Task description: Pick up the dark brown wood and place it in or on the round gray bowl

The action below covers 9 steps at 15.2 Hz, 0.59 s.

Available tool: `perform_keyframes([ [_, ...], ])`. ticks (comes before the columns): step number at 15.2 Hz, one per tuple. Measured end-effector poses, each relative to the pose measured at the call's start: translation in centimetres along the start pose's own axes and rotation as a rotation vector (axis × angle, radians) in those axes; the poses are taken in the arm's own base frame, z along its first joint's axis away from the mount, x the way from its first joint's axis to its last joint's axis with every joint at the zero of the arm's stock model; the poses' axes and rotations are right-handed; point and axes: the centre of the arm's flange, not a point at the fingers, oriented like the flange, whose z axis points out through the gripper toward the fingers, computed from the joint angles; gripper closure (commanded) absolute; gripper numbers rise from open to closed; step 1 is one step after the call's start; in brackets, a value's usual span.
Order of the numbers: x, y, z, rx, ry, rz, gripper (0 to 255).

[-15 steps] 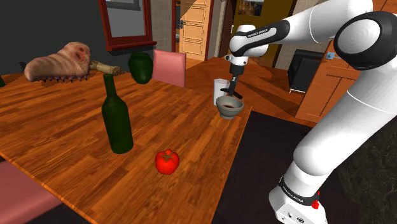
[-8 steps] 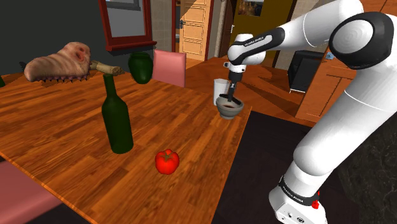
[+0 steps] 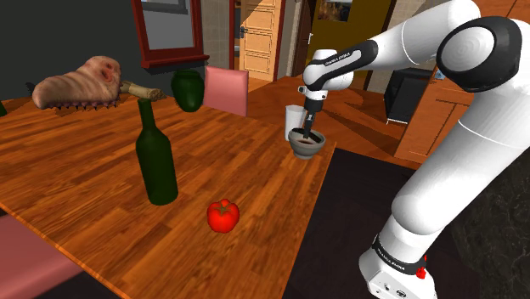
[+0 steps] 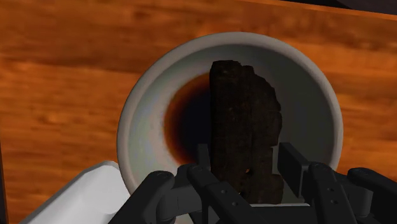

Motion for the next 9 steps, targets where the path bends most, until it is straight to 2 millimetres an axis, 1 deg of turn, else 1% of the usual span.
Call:
perform_keyframes([
  [1, 0.0, 0.0, 0.0, 0.000, 0.000, 0.000, 0],
  [7, 0.0, 0.0, 0.0, 0.000, 0.000, 0.000, 0],
  [8, 0.0, -0.1, -0.6, 0.000, 0.000, 0.000, 0],
  [9, 0.2, -0.1, -1.7, -0.001, 0.001, 0.000, 0],
])
